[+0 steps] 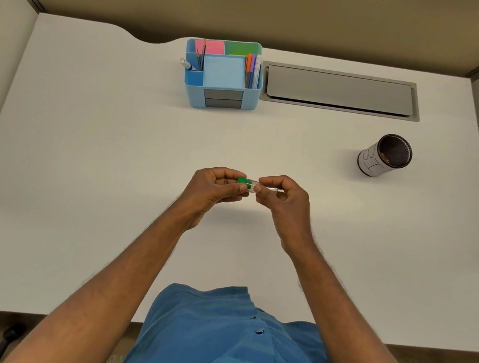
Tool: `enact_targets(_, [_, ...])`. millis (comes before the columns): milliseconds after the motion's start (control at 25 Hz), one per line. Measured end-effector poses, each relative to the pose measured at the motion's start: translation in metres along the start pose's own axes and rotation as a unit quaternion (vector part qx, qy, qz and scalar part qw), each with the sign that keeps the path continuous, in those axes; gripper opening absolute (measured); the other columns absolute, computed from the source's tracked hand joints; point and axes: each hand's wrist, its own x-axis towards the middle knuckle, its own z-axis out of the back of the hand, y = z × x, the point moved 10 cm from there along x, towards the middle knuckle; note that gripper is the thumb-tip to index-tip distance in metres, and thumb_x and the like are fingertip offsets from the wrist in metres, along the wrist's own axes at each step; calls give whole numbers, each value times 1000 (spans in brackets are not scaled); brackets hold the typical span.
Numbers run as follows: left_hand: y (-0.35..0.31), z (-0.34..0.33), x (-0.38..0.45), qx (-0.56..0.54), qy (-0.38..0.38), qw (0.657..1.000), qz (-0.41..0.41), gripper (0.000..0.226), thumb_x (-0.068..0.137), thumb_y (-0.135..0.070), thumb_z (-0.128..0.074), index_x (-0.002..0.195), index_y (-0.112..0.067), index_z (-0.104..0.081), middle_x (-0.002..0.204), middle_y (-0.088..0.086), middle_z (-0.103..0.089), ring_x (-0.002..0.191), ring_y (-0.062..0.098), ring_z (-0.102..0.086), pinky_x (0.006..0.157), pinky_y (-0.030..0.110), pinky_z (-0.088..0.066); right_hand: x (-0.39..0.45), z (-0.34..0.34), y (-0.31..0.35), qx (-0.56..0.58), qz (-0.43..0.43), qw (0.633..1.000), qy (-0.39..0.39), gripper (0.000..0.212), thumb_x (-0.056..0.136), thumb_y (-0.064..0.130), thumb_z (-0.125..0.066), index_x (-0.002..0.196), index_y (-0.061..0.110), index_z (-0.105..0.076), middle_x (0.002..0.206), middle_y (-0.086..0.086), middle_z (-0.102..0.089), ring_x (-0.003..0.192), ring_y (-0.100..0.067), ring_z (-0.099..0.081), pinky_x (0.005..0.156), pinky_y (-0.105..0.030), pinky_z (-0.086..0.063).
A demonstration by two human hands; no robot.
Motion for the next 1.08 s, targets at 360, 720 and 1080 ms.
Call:
enact_targets(360, [-4,7,0,-14,-15,1000,-4,23,87,-3,-76,111,-6,-75,102,15,-81,94,30,-79,82,30,-63,3,-9,2,12,-22,997,74,30,86,3,-78,105,25,-78,97,6,-82,87,-12,-78,80,-19,-59])
enact_targets(720, [-16,12,5,-18,-12,1000,-17,26,86,0,-77,111,-6,-76,102,14,-81,96,29,-79,82,29,-63,14,-15,8,35,-39,994,97,19,93,16,-77,110,8,-74,97,-12,-81,84,-26,-80,73,-26,-62])
enact_targets(1080, [-17,16,12,0,-13,1000,-18,25,84,-3,-79,108,-10,-77,101,12,-82,97,29,-79,82,30,-63,22,-20,5,46,-60,992,99,20,93,19,-76,103,3,-71,97,-18,-80,84,-28,-80,71,-27,-63])
